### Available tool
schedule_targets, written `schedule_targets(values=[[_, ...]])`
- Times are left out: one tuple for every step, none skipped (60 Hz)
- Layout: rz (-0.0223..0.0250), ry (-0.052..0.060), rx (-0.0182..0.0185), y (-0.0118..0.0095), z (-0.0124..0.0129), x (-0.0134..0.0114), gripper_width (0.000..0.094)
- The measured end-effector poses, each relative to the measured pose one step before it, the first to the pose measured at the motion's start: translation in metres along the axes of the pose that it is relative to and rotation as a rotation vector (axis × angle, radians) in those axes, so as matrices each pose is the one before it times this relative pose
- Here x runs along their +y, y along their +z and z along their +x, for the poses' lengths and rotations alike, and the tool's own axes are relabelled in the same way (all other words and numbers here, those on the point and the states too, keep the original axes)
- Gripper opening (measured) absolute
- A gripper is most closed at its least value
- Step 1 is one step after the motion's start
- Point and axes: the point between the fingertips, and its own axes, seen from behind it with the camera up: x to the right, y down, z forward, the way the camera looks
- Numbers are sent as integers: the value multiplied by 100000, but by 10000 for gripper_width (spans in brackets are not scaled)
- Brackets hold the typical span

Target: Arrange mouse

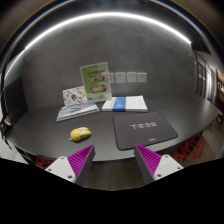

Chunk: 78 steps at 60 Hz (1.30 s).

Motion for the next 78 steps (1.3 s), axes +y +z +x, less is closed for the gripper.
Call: schedule_targets(values=[[-297,-517,-796,36,-131,63,826],[-327,-617,-1101,55,-152,63,826],[-309,-812,-1428,99,-234,68,826],[-302,-1007,-1793,59,-333,79,827],[-329,-1097,-1966,115,-368,88,827],[-130,-1063,-2131,280,-298,93,826],[-307,-882,-2072,260,-4,51,826],[-307,-832,-1740,295,-231,80,826],[-273,-781,-1720,303,-278,109,826],[-251,-775,-1717,365,-303,118,827],[-272,-734,-1762,365,-381,132,827],[-252,-680,-1821,411,-408,140,827],[-256,-721,-1901,411,-495,201,826],[-339,-727,-2010,434,-519,190,826],[-359,-787,-2038,456,-520,200,826],[-386,-733,-2080,528,-566,188,826],[-456,-688,-2037,523,-576,200,825],[-475,-587,-1886,539,-575,211,828],[-550,-389,-1684,538,-532,197,827],[-687,-302,-1492,601,-488,211,827],[-779,-227,-1365,623,-430,202,827],[-754,-140,-1265,615,-442,202,828],[-556,-13,-1150,660,-432,133,828],[-361,45,-1142,630,-397,86,829],[-385,49,-986,636,-352,101,828],[-546,-20,-765,636,-294,117,829],[-545,-79,-589,627,-286,73,828],[-465,-70,-448,625,-241,-6,831],[-375,-154,-222,588,-193,-19,830],[-360,-218,37,564,-147,-8,828],[-316,-251,130,507,-115,-71,828],[-243,-502,224,522,-84,-132,828],[1028,-831,436,546,-57,-445,827],[306,-918,430,496,-41,-261,823],[-253,-601,554,475,-16,-149,819],[-8,-639,934,500,39,-246,822],[3,-600,1179,519,149,-285,818],[-302,-535,1235,490,154,-243,815],[-356,-485,1180,456,92,-225,815],[-129,-589,1188,467,108,-225,815],[-382,-589,1172,456,85,-208,815],[-597,-697,1225,437,90,-166,819],[-194,-185,885,376,18,-304,827],[-345,555,383,398,-102,-276,835],[-1149,870,408,332,-90,-107,837],[-74,972,876,412,6,-362,843],[-820,575,974,397,37,-193,844],[-725,406,932,395,25,-221,846],[-394,284,812,428,22,-283,843],[-569,234,520,410,-75,-242,845],[-468,414,373,391,-90,-288,836],[-652,417,483,363,-64,-221,838],[-418,471,590,343,-82,-266,836],[-650,512,618,375,-50,-216,836],[-440,569,641,365,-57,-255,838],[-168,673,738,349,-36,-306,838],[-228,598,853,346,-21,-227,837],[141,499,797,495,-8,-294,835],[94,429,809,319,-9,-224,832],[139,515,633,242,-4,-194,830],[61,514,489,230,-25,-149,808],[256,591,964,165,76,-162,790],[1,504,738,126,18,-52,804],[-274,354,446,32,-27,28,778],[67,130,202,35,-109,-50,717],[-410,135,123,74,-267,-78,650],[102,-19,-139,-24,-194,30,611],[332,-66,-55,-18,-116,35,572],[138,219,6,-22,-124,35,503],[132,397,588,4,-5,32,494],[9,291,474,1,4,23,480],[-294,76,349,-21,-10,63,466],[-422,-124,356,-15,11,50,457],[-393,-127,320,-23,-12,33,447],[-487,201,291,-3,-29,21,439],[-338,425,254,-8,-13,-16,423],[-643,604,420,66,-78,-111,418],[-244,201,292,-47,-1,7,408]])
